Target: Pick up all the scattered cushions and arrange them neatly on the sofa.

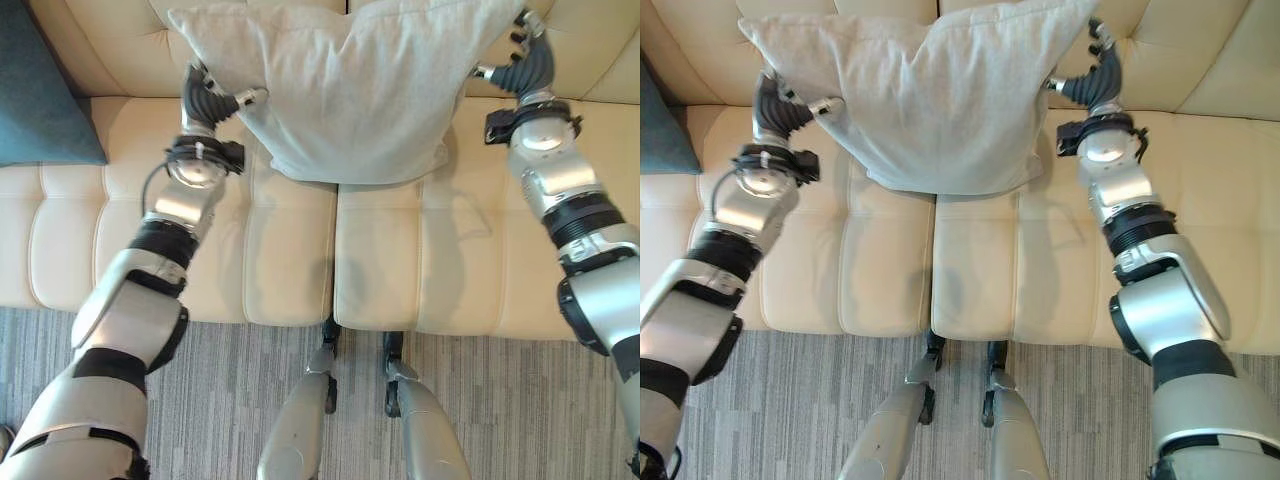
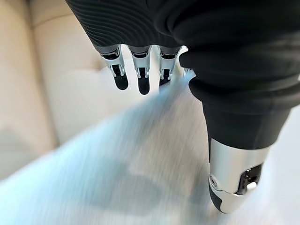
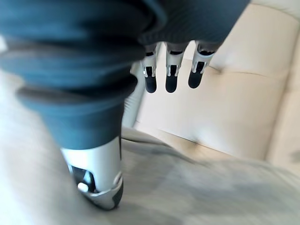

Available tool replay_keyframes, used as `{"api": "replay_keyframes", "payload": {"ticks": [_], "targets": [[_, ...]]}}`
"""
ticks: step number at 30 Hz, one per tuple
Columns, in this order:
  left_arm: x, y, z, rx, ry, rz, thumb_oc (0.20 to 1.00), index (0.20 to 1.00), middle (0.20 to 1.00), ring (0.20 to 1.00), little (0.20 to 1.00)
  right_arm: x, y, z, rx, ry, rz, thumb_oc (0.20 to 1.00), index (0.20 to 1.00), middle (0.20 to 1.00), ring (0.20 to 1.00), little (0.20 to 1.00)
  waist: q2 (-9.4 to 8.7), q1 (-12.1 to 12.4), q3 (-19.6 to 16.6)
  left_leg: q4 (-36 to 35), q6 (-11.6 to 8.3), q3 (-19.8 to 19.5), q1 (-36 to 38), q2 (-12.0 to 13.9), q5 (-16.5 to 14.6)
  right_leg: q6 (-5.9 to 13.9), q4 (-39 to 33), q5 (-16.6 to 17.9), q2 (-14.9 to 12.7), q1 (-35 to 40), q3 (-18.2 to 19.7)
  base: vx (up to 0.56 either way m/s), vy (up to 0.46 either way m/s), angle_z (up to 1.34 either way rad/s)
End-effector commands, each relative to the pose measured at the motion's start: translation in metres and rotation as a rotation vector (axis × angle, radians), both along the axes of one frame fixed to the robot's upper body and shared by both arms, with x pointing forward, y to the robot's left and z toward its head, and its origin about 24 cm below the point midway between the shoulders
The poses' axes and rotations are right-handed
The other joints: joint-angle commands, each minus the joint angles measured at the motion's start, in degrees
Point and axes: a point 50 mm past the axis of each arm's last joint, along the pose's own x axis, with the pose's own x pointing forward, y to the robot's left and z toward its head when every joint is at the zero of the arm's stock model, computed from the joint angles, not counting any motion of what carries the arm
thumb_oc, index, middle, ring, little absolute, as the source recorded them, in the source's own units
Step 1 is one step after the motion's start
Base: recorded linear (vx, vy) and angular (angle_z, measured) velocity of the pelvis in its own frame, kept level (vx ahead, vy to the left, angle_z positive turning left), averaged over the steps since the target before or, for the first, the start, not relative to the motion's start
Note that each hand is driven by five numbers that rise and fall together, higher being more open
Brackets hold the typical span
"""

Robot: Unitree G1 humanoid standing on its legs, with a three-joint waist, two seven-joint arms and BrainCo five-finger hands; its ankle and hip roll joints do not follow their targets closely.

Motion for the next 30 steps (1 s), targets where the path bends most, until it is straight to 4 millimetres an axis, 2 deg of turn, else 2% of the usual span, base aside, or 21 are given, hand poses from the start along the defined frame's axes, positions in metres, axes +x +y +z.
{"api": "replay_keyframes", "payload": {"ticks": [1,3,6,7,10,11,12,14,16,17,18,20,24,25,26,27,29,30], "targets": [[-0.013,0.031,0.037,-0.042,-0.138,0.076,1.0,1.0,1.0,1.0,1.0,-0.014,0.005,0.038,0.075,-0.18,0.064,1.0,1.0,1.0,1.0,1.0,-2.59,1.1,-1.0,0.4,-4.52,2.0,2.3,-1.2,-7.1,5.61,1.3,-2.6,-1.9,1.0,0.7,0.05,-0.029,-0.07],[-0.015,0.044,0.036,-0.096,-0.138,0.104,1.0,1.0,1.0,1.0,1.0,-0.015,-0.006,0.042,0.128,-0.19,0.04,1.0,1.0,1.0,1.0,1.0,-2.81,1.2,-1.3,0.2,-4.53,2.1,2.5,-1.2,-7.0,5.58,1.1,-2.1,-2.0,1.1,0.8,0.01,-0.008,-0.05],[-0.019,0.05,0.037,-0.111,-0.148,0.093,1.0,1.0,1.0,1.0,1.0,-0.016,-0.016,0.046,0.144,-0.188,0.017,1.0,1.0,1.0,1.0,1.0,-2.88,1.4,-1.5,-0.1,-4.61,1.9,2.8,-1.3,-6.9,5.6,0.5,-1.9,-2.0,1.6,0.8,0.0,0.006,-0.02],[-0.023,0.048,0.036,-0.066,-0.161,0.067,1.0,1.0,1.0,1.0,1.0,-0.018,-0.026,0.042,0.115,-0.173,-0.014,1.0,1.0,1.0,1.0,1.0,-2.85,1.4,-1.7,-0.4,-4.73,2.0,3.2,-1.3,-6.7,5.59,0.2,-1.9,-1.9,2.1,0.7,0.01,0.02,-0.04],[-0.028,0.046,0.028,-0.031,-0.163,0.044,1.0,1.0,1.0,1.0,1.0,-0.02,-0.03,0.029,0.079,-0.155,-0.01,1.0,1.0,1.0,1.0,1.0,-2.96,1.1,-2.0,-0.8,-4.79,2.0,4.0,-1.2,-6.7,5.6,-0.2,-1.8,-1.9,2.9,0.6,0.01,0.002,0.02],[-0.039,0.046,0.014,-0.003,-0.175,0.015,1.0,1.0,1.0,1.0,1.0,-0.027,-0.031,0.008,0.002,-0.141,0.006,1.0,1.0,1.0,1.0,1.0,-3.33,0.7,-2.0,-0.9,-4.76,2.0,4.7,-1.1,-6.8,5.55,-0.5,-1.9,-1.8,3.6,0.5,0.0,0.0,0.0],[-0.04,0.046,0.01,-0.003,-0.169,0.016,1.0,1.0,1.0,1.0,1.0,-0.028,-0.031,0.005,0.001,-0.134,0.005,1.0,1.0,1.0,1.0,1.0,-3.32,0.6,-2.3,-1.0,-4.76,2.0,4.9,-1.1,-6.8,5.55,-0.5,-1.9,-1.8,3.8,0.5,0.04,0.007,-0.04],[-0.057,0.058,-0.039,0.056,-0.062,0.039,1.0,1.0,1.0,1.0,1.0,-0.045,-0.027,-0.045,-0.111,-0.081,0.069,1.0,1.0,1.0,1.0,1.0,-4.12,-0.6,-2.9,-1.3,-4.54,2.3,6.4,-0.8,-7.3,5.45,-0.7,-2.1,-1.7,5.0,0.6,0.06,0.008,-0.04],[-0.072,0.065,-0.074,0.118,0.038,0.052,1.0,1.0,1.0,1.0,1.0,-0.063,-0.03,-0.078,-0.173,-0.031,0.098,1.0,1.0,1.0,1.0,1.0,-4.76,-1.4,-4.2,-1.9,-4.38,2.6,8.1,-0.7,-7.8,5.54,-1.2,-2.2,-1.7,6.4,0.7,0.06,0.011,-0.03],[-0.072,0.064,-0.074,0.118,0.039,0.052,1.0,1.0,1.0,1.0,1.0,-0.063,-0.03,-0.079,-0.173,-0.03,0.098,1.0,1.0,1.0,1.0,1.0,-4.77,-1.4,-4.2,-1.9,-4.38,2.6,8.1,-0.7,-7.8,5.54,-1.2,-2.2,-1.7,6.5,0.7,0.07,0.028,-0.07],[-0.087,0.07,-0.103,0.146,0.124,0.051,1.0,1.0,1.0,1.0,1.0,-0.078,-0.035,-0.112,-0.193,0.047,0.128,1.0,1.0,1.0,1.0,1.0,-4.96,-1.9,-4.8,-2.3,-4.1,2.8,9.4,-0.7,-8.3,5.57,-1.3,-2.2,-1.8,7.4,0.8,0.07,0.035,-0.1],[-0.109,0.073,-0.147,0.136,0.271,0.034,1.0,1.0,1.0,1.0,1.0,-0.099,-0.04,-0.162,-0.211,0.201,0.148,1.0,1.0,1.0,1.0,1.0,-5.08,-2.6,-5.7,-2.6,-3.8,3.2,11.6,-0.7,-8.9,5.66,-1.4,-2.6,-1.7,9.5,0.7,0.09,0.045,-0.08],[-0.155,0.082,-0.227,0.08,0.574,0.074,1.0,1.0,1.0,1.0,1.0,-0.139,-0.056,-0.26,-0.166,0.564,0.095,1.0,1.0,1.0,1.0,1.0,-5.3,-3.7,-7.5,-2.7,-3.2,3.8,15.4,-0.7,-10.0,5.64,-1.5,-3.2,-1.7,12.7,0.7,0.06,0.034,-0.17],[-0.155,0.082,-0.227,0.08,0.575,0.074,1.0,1.0,1.0,1.0,1.0,-0.139,-0.056,-0.26,-0.166,0.564,0.095,1.0,1.0,1.0,1.0,1.0,-5.32,-3.7,-7.6,-2.7,-3.19,3.8,15.2,-0.7,-9.8,5.64,-1.6,-3.0,-1.7,12.6,0.8,0.05,0.039,-0.13],[-0.182,0.082,-0.264,-0.002,0.714,0.092,1.0,1.0,1.0,1.0,1.0,-0.162,-0.063,-0.301,-0.118,0.73,0.053,1.0,1.0,1.0,1.0,1.0,-5.48,-4.3,-8.8,-2.5,-2.95,4.1,16.5,-0.7,-10.4,5.58,-1.8,-3.0,-1.6,13.9,1.1,0.03,0.038,-0.02],[-0.194,0.082,-0.282,-0.033,0.792,0.104,1.0,1.0,1.0,1.0,1.0,-0.175,-0.067,-0.322,-0.101,0.82,0.025,1.0,1.0,1.0,1.0,1.0,-5.49,-4.6,-9.2,-2.2,-2.85,4.2,17.5,-0.7,-11.0,5.63,-1.9,-3.2,-1.5,14.7,1.2,0.04,0.061,-0.09],[-0.221,0.081,-0.312,-0.079,0.928,0.13,1.0,1.0,1.0,1.0,1.0,-0.197,-0.069,-0.351,-0.005,0.937,-0.011,1.0,1.0,1.0,1.0,1.0,-5.54,-5.2,-10.5,-1.6,-2.63,4.8,18.3,-0.6,-11.5,5.6,-1.9,-3.0,-1.4,15.4,1.9,0.01,0.056,-0.27],[-0.231,0.081,-0.321,-0.101,0.974,0.147,1.0,1.0,1.0,1.0,1.0,-0.205,-0.07,-0.359,0.018,0.975,-0.031,1.0,1.0,1.0,1.0,1.0,-5.61,-5.4,-10.9,-1.3,-2.45,4.9,18.8,-0.5,-11.8,5.63,-1.8,-3.0,-1.3,15.6,2.2,-0.01,0.053,-0.3]]}}
